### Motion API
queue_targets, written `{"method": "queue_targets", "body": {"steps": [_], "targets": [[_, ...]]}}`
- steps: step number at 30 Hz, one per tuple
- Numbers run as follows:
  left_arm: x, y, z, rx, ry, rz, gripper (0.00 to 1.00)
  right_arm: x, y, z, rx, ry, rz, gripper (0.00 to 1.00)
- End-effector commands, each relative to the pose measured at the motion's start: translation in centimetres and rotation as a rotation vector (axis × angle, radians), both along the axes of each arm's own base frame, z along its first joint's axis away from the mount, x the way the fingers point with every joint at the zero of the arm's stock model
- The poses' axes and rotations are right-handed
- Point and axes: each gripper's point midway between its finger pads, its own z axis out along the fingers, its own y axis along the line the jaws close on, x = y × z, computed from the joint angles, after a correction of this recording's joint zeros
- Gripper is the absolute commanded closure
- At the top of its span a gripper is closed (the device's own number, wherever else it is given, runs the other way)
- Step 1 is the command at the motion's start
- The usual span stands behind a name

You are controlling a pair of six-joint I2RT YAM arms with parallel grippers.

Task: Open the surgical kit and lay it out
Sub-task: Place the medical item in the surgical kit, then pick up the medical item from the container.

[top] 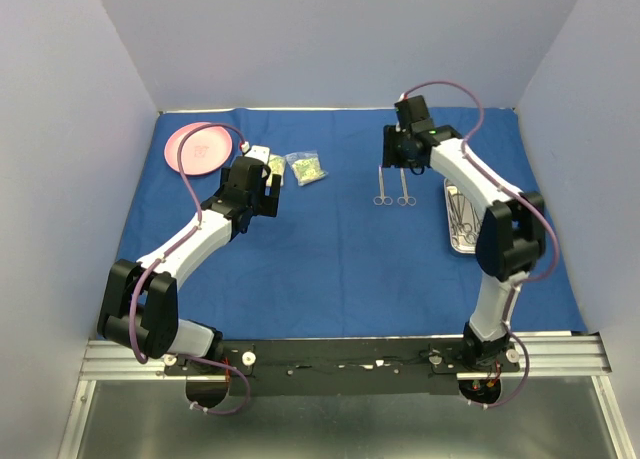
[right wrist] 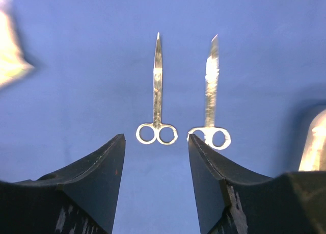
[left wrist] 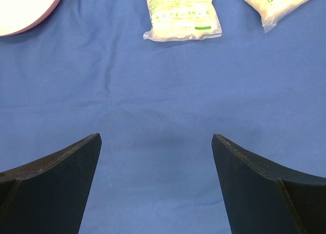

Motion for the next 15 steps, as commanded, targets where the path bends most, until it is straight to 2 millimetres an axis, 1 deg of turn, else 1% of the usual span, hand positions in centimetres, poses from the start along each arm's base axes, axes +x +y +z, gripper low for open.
{"method": "queue_targets", "body": {"steps": [1,2,3,4,6,7,9,10,11,12,13,14,15], "targets": [[0.5,-0.5,1.2,-0.009,-0.019,-0.010,0.01,-1.3,-5.7,3.5,-0.066,-0.063,-0.094,0.39],[0.5,-0.4,1.2,-0.005,-0.017,-0.009,0.01,-1.7,-6.8,3.3,-0.071,-0.055,-0.114,0.39],[0.6,-0.3,1.3,-0.003,-0.021,-0.004,0.01,-2.2,-8.0,3.6,-0.071,-0.060,-0.140,0.39],[0.5,-0.3,1.3,-0.003,-0.021,-0.005,0.01,-2.9,-10.1,2.5,-0.078,-0.030,-0.185,0.39],[0.5,-0.3,1.3,-0.002,-0.022,-0.004,0.01,-3.5,-12.3,2.0,-0.077,-0.020,-0.241,0.39],[0.5,-0.3,1.2,-0.001,-0.019,-0.004,0.01,-4.3,-14.2,1.4,-0.082,-0.002,-0.285,0.40],[0.5,-0.4,1.3,-0.005,-0.021,-0.005,0.01,-4.8,-16.1,0.7,-0.081,0.013,-0.332,0.40],[0.5,-0.4,1.3,-0.007,-0.022,-0.006,0.01,-5.2,-17.6,0.2,-0.079,0.024,-0.367,0.41],[0.5,-0.3,1.4,-0.007,-0.022,-0.003,0.01,-5.6,-18.2,-0.5,-0.079,0.043,-0.381,0.43],[0.5,-0.3,1.4,-0.007,-0.022,-0.004,0.01,-5.8,-18.3,-1.0,-0.080,0.056,-0.381,0.45],[0.5,-0.3,1.4,-0.006,-0.024,-0.004,0.01,-6.0,-19.7,-1.4,-0.067,0.071,-0.413,0.46],[0.5,-0.3,1.5,-0.005,-0.026,-0.003,0.01,-6.2,-20.1,-2.2,-0.063,0.094,-0.420,0.47],[0.5,-0.3,1.5,-0.004,-0.026,-0.004,0.01,-6.2,-20.4,-2.6,-0.059,0.103,-0.423,0.48]]}}
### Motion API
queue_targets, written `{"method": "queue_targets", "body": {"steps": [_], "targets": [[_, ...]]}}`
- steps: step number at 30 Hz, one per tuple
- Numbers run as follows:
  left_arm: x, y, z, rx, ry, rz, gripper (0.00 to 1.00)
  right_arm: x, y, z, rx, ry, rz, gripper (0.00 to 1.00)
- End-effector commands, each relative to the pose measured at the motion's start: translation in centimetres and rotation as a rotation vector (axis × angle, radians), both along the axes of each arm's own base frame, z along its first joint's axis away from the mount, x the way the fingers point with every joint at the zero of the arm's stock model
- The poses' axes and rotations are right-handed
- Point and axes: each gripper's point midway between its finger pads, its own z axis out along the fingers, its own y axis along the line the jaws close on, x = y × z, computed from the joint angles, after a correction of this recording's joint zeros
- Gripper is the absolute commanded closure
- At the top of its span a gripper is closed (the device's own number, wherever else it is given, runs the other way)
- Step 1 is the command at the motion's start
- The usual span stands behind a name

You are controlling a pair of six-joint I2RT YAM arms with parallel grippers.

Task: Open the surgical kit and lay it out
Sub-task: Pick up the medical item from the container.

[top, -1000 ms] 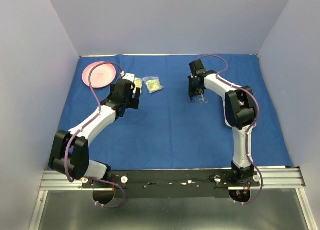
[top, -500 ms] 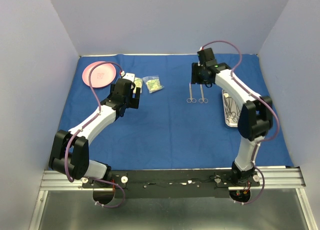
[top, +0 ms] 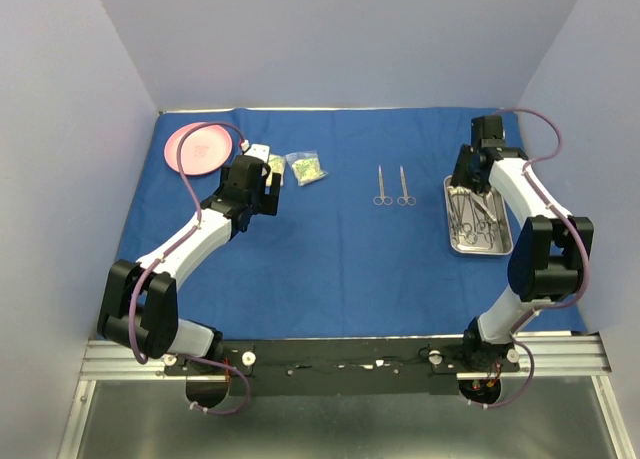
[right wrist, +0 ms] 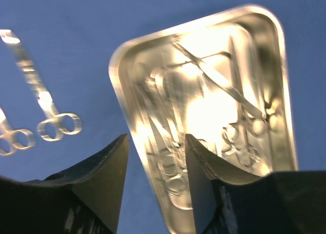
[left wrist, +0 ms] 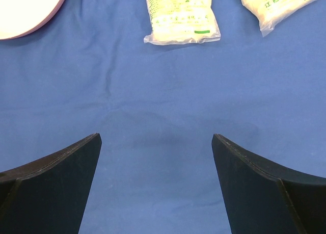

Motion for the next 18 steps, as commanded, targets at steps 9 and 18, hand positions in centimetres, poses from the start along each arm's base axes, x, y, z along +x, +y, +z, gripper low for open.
{"method": "queue_targets", "body": {"steps": [9,18], "targets": [[0.3,-0.2,1.2,-0.006,-0.024,-0.004,0.01,0.6,-2.7,-5.2,0.088,0.096,-0.062,0.60],[0.3,-0.2,1.1,-0.003,-0.022,-0.004,0.01,0.8,-3.2,-8.2,0.090,0.175,-0.045,0.73]]}}
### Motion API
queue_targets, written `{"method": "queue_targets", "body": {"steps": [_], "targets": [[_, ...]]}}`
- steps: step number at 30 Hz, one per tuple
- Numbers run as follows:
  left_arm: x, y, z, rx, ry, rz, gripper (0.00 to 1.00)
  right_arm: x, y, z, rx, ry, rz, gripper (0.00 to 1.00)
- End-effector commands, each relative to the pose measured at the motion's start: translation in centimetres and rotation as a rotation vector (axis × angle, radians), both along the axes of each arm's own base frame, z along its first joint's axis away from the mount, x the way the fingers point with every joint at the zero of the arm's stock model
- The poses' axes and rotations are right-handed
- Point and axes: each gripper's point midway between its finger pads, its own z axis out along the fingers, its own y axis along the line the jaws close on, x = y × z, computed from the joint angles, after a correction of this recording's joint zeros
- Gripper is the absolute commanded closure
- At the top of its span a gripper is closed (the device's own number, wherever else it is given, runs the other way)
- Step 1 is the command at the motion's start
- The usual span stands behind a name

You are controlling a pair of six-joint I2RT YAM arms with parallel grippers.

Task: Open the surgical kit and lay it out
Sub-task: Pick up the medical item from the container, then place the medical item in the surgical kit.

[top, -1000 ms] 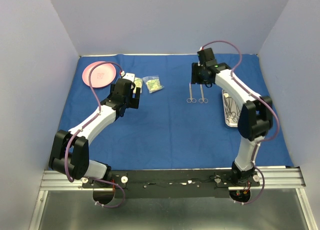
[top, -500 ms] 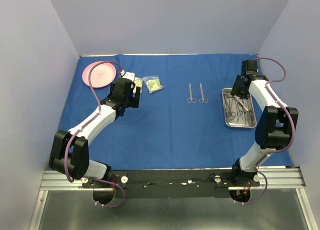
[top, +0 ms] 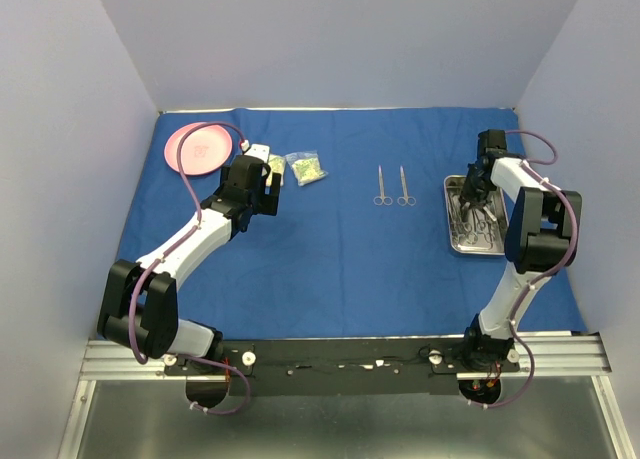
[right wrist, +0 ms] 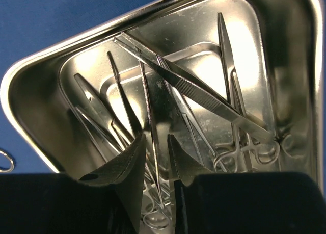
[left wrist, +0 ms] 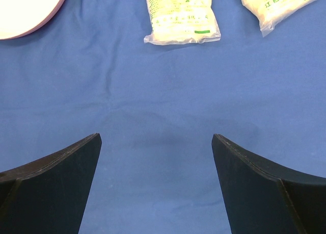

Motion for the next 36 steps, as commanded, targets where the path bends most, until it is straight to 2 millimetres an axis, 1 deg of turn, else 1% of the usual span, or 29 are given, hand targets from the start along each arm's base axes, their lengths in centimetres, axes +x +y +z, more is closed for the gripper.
{"method": "queue_targets", "body": {"steps": [1,2,3,5,6,8,9,12,13,15,16,18,21,22,23,24,25,26,27,28,30,31,33,34,35,36], "targets": [[0.3,-0.2,1.0,-0.002,-0.021,-0.004,0.01,1.0,-0.5,-0.1,0.005,-0.008,0.013,0.74],[0.3,-0.2,1.0,-0.002,-0.019,-0.004,0.01,0.9,-0.6,-0.2,0.002,-0.003,0.012,0.76],[0.3,-0.2,1.0,-0.002,-0.019,-0.004,0.01,0.7,-0.7,-0.3,-0.002,0.003,0.013,0.80],[0.3,-0.2,0.9,0.000,-0.017,-0.003,0.01,0.5,-0.8,-0.1,-0.011,0.002,0.016,0.86],[0.3,-0.2,0.9,0.000,-0.017,-0.003,0.01,0.4,-0.9,0.4,-0.017,-0.008,0.021,0.88],[0.4,-0.2,0.7,0.002,-0.013,-0.003,0.01,0.2,-1.0,1.0,-0.026,-0.015,0.027,0.89],[0.4,-0.2,0.7,0.002,-0.011,-0.004,0.01,0.0,-1.1,1.9,-0.035,-0.024,0.029,0.92],[0.4,-0.3,0.4,0.004,0.000,-0.005,0.01,-0.6,-1.0,3.1,-0.037,-0.039,0.032,0.99],[0.4,-0.3,0.3,0.005,0.001,-0.005,0.01,-0.7,-0.9,4.2,-0.035,-0.064,0.034,0.99],[0.4,-0.3,0.1,0.007,0.010,-0.004,0.01,-1.0,-0.5,5.1,-0.023,-0.084,0.046,0.99],[0.4,-0.3,0.1,0.009,0.012,-0.003,0.01,-0.9,-0.3,6.2,-0.020,-0.111,0.049,0.99],[0.4,-0.3,-0.1,0.011,0.021,-0.002,0.01,-1.3,0.2,6.9,0.000,-0.119,0.053,0.99],[0.4,-0.2,-0.2,0.017,0.027,0.001,0.01,-2.1,1.4,8.3,0.018,-0.150,0.070,0.99],[0.5,-0.2,-0.2,0.018,0.028,0.002,0.01,-2.3,2.3,8.6,0.021,-0.160,0.092,0.99],[0.4,0.0,-0.3,0.025,0.034,0.007,0.01,-2.5,2.9,9.4,0.023,-0.183,0.102,0.99],[0.5,0.0,-0.2,0.028,0.033,0.008,0.01,-3.0,3.5,9.1,0.035,-0.177,0.109,0.99],[0.5,0.0,-0.2,0.029,0.033,0.009,0.01,-3.3,4.8,9.2,0.041,-0.182,0.136,0.99],[0.5,0.2,-0.4,0.035,0.037,0.015,0.01,-3.7,5.4,9.1,0.042,-0.182,0.144,0.99],[0.5,0.2,-0.3,0.037,0.035,0.017,0.01,-3.9,5.9,9.6,0.049,-0.204,0.149,0.99],[0.5,0.3,-0.3,0.040,0.035,0.019,0.01,-4.7,7.6,9.1,0.060,-0.190,0.188,0.99],[0.5,0.5,-0.3,0.048,0.036,0.025,0.01,-5.3,8.8,9.1,0.059,-0.200,0.201,0.99],[0.5,0.5,-0.4,0.051,0.037,0.025,0.01,-6.3,10.0,8.2,0.059,-0.178,0.228,0.99],[0.5,0.6,-0.4,0.057,0.037,0.030,0.01,-6.9,10.9,7.7,0.068,-0.182,0.223,0.99],[0.5,0.7,-0.5,0.060,0.039,0.030,0.01,-7.2,11.8,7.7,0.078,-0.189,0.239,0.99],[0.6,0.7,-0.7,0.065,0.043,0.031,0.01,-8.1,12.1,6.7,0.081,-0.171,0.243,0.99],[0.5,0.8,-0.8,0.070,0.047,0.032,0.01,-8.0,12.6,6.5,0.086,-0.184,0.243,0.99]]}}
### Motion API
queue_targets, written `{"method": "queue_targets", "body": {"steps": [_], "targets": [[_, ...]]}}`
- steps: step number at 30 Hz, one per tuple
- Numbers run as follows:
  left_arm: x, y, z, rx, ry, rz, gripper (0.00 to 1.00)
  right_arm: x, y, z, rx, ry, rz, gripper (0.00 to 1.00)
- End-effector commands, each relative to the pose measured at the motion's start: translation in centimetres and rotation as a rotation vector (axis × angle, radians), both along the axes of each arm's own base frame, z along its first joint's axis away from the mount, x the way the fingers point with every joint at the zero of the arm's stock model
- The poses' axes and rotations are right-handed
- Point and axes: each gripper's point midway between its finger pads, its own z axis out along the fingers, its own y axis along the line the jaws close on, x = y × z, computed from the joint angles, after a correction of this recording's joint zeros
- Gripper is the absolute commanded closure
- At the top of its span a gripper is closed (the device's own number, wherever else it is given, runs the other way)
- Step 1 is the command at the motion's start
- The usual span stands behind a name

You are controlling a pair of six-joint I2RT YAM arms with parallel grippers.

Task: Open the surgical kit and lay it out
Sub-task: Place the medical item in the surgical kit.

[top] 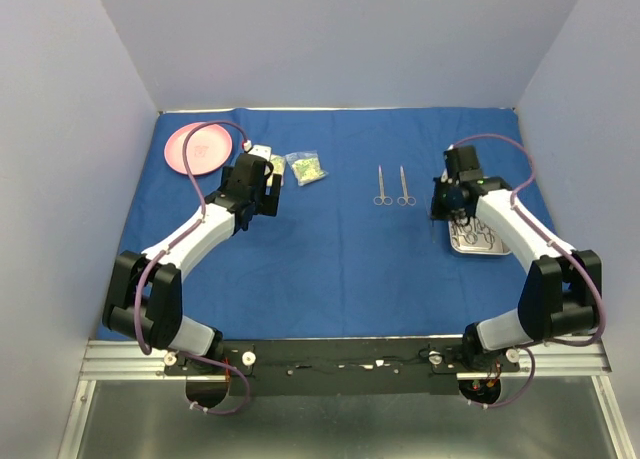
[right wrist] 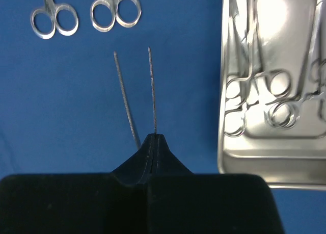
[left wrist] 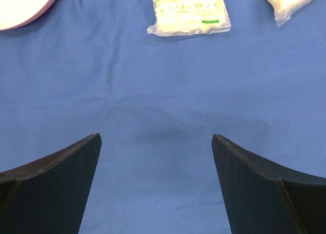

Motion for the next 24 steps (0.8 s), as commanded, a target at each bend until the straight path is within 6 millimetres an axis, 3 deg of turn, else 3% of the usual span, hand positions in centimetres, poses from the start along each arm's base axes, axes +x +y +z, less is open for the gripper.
{"method": "queue_targets", "body": {"steps": [1,6,12,19,24], "targets": [[0.5,0.6,0.2,0.041,-0.004,0.021,0.01,-1.8,2.5,-1.5,0.035,-0.011,0.000,0.99],[0.5,0.7,0.1,0.049,0.001,0.026,0.01,-3.0,3.6,-4.7,0.030,0.031,0.027,0.99],[0.5,0.8,0.1,0.052,-0.002,0.031,0.01,-3.4,4.5,-6.4,0.041,0.065,0.041,0.99],[0.5,0.5,0.5,0.021,-0.015,0.032,0.01,-3.2,6.0,-5.3,0.070,0.043,0.029,0.99],[-0.5,-2.7,1.6,-0.192,-0.033,-0.012,0.01,-3.0,7.1,-4.2,0.113,0.021,0.028,0.99]]}}
